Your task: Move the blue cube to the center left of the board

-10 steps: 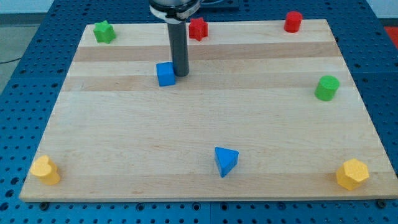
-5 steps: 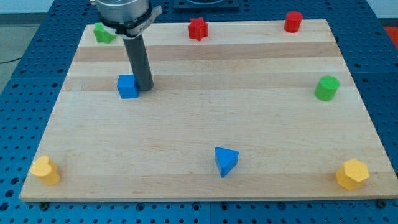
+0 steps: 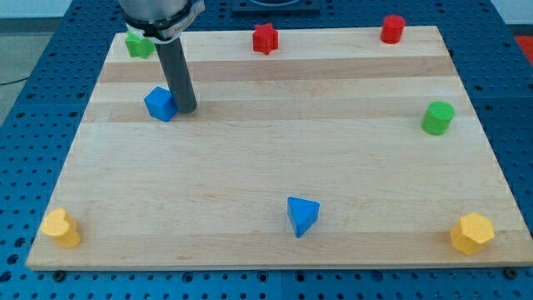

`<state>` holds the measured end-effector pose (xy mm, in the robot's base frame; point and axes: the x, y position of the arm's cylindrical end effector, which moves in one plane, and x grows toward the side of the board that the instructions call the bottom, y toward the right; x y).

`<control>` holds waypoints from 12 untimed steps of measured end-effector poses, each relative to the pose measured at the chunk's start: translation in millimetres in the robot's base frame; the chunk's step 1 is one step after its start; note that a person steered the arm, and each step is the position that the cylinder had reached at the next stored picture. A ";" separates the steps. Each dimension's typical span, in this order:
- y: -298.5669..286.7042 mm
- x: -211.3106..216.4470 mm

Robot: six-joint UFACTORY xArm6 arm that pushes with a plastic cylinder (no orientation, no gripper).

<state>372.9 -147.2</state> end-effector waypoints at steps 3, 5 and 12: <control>-41.7 -4.3; -49.1 17.2; -31.3 -44.0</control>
